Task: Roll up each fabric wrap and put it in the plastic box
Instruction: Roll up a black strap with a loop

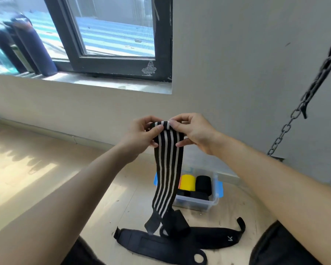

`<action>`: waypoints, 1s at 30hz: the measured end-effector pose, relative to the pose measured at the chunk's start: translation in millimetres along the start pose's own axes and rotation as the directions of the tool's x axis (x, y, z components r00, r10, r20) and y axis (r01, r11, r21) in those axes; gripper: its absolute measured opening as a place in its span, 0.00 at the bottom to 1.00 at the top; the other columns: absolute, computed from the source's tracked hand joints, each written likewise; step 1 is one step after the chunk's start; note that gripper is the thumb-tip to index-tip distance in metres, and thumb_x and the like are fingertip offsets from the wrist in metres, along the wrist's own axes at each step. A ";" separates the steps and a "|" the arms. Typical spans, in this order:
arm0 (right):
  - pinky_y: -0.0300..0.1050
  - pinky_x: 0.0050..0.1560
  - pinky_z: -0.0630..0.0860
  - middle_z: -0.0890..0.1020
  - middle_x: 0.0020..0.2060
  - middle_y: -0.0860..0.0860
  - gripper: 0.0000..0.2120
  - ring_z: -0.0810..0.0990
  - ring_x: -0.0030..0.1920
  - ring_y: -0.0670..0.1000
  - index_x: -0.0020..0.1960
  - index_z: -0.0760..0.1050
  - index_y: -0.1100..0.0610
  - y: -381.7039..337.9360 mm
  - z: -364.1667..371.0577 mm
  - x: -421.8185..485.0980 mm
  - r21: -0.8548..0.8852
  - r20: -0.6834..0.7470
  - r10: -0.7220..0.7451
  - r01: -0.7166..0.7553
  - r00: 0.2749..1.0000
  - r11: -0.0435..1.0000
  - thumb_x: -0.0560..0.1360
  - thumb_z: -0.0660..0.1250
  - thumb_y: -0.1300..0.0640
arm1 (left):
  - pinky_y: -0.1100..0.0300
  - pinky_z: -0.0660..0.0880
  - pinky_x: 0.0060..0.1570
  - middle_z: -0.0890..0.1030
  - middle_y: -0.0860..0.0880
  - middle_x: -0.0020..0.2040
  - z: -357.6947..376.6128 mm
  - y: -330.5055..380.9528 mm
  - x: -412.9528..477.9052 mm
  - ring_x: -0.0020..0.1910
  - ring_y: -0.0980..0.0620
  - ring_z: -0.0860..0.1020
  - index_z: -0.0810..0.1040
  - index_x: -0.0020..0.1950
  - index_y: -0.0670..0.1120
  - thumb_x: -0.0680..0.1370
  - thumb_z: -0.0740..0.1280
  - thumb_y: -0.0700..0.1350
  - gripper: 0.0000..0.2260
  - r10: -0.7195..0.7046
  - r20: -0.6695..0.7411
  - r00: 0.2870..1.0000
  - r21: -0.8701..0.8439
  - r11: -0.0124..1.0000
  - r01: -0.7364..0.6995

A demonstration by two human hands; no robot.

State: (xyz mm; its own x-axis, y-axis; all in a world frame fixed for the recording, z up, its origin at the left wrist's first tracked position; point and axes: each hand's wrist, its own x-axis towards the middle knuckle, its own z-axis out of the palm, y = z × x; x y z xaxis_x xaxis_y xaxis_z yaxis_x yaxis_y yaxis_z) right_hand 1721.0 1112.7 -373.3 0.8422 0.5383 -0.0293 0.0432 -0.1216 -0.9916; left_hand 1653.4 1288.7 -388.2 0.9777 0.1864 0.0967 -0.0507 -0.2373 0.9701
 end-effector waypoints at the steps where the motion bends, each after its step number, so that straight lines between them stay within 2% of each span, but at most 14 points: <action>1: 0.40 0.33 0.80 0.83 0.48 0.56 0.09 0.83 0.47 0.50 0.57 0.80 0.61 1.1 -0.8 -0.2 -0.019 -0.013 -0.016 0.015 1.000 1.000 0.80 0.69 0.57 | 0.65 0.77 0.31 0.82 0.43 0.45 2.2 -2.7 0.4 0.36 0.56 0.81 0.80 0.59 0.38 0.82 0.68 0.38 0.07 0.009 -0.007 1.000 -0.014 1.000 -0.009; 4: 0.39 0.34 0.80 0.84 0.46 0.56 0.05 0.83 0.45 0.48 0.55 0.81 0.59 17.6 -3.4 -2.5 -0.007 -0.043 -0.025 0.025 0.999 1.000 0.79 0.70 0.60 | 0.64 0.78 0.32 0.83 0.43 0.47 8.2 -13.5 2.3 0.39 0.55 0.83 0.81 0.59 0.39 0.81 0.69 0.38 0.07 -0.011 0.014 1.000 -0.056 0.998 0.012; 7: 0.39 0.34 0.80 0.84 0.43 0.55 0.06 0.84 0.42 0.47 0.55 0.81 0.61 34.6 -5.6 -2.5 0.056 -0.036 -0.040 0.042 0.999 0.998 0.79 0.69 0.63 | 0.61 0.80 0.35 0.84 0.43 0.50 8.9 -21.1 3.6 0.44 0.53 0.85 0.80 0.59 0.41 0.81 0.70 0.40 0.08 -0.089 0.123 0.988 -0.106 0.989 0.102; 12: 0.39 0.36 0.81 0.85 0.42 0.54 0.07 0.85 0.43 0.48 0.55 0.81 0.62 40.1 -5.2 8.6 0.028 -0.015 -0.105 0.105 0.994 0.994 0.79 0.69 0.65 | 0.57 0.83 0.46 0.85 0.41 0.58 0.2 -30.2 6.2 0.52 0.43 0.85 0.78 0.66 0.42 0.82 0.68 0.47 0.15 -0.201 0.249 0.948 -0.154 0.958 0.243; 18: 0.41 0.41 0.83 0.85 0.47 0.59 0.09 0.85 0.45 0.49 0.56 0.81 0.65 49.1 -5.4 13.9 0.002 0.008 -0.169 0.169 0.986 0.986 0.77 0.68 0.70 | 0.64 0.82 0.42 0.83 0.42 0.54 0.5 -35.7 9.1 0.49 0.47 0.83 0.81 0.63 0.40 0.79 0.69 0.52 0.19 -0.234 0.218 0.948 -0.270 0.919 0.289; 22: 0.41 0.41 0.83 0.85 0.48 0.61 0.09 0.85 0.46 0.50 0.56 0.82 0.62 57.0 -6.0 11.9 -0.033 0.030 -0.148 0.149 0.988 0.988 0.77 0.69 0.69 | 0.64 0.80 0.40 0.84 0.45 0.49 4.4 -43.6 10.7 0.45 0.52 0.83 0.81 0.59 0.42 0.80 0.70 0.46 0.11 -0.244 0.153 0.958 -0.241 0.931 0.275; 26: 0.42 0.40 0.83 0.84 0.50 0.63 0.10 0.85 0.46 0.50 0.58 0.81 0.63 62.1 -7.9 6.2 -0.036 0.019 -0.116 0.117 0.993 0.993 0.77 0.69 0.68 | 0.65 0.79 0.39 0.84 0.45 0.50 7.9 -46.9 8.0 0.44 0.54 0.83 0.81 0.60 0.42 0.80 0.71 0.44 0.11 -0.237 0.138 0.962 -0.207 0.943 0.262; 30: 0.41 0.39 0.83 0.85 0.47 0.61 0.09 0.86 0.45 0.50 0.56 0.82 0.65 66.7 -5.1 -0.1 -0.045 -0.024 -0.172 0.171 0.985 0.984 0.76 0.71 0.69 | 0.63 0.80 0.40 0.83 0.44 0.49 7.4 -46.2 2.6 0.45 0.51 0.83 0.81 0.61 0.39 0.80 0.70 0.49 0.15 -0.254 0.175 0.951 -0.198 0.937 0.286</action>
State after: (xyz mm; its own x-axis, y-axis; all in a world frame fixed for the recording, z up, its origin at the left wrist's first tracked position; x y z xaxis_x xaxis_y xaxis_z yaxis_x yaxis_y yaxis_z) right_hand 1726.6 1100.3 -438.8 0.8349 0.5310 0.1447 0.2104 -0.0650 -0.9755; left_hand 1659.7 1293.1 -434.4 0.9786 0.0708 -0.1930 0.1921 0.0197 0.9812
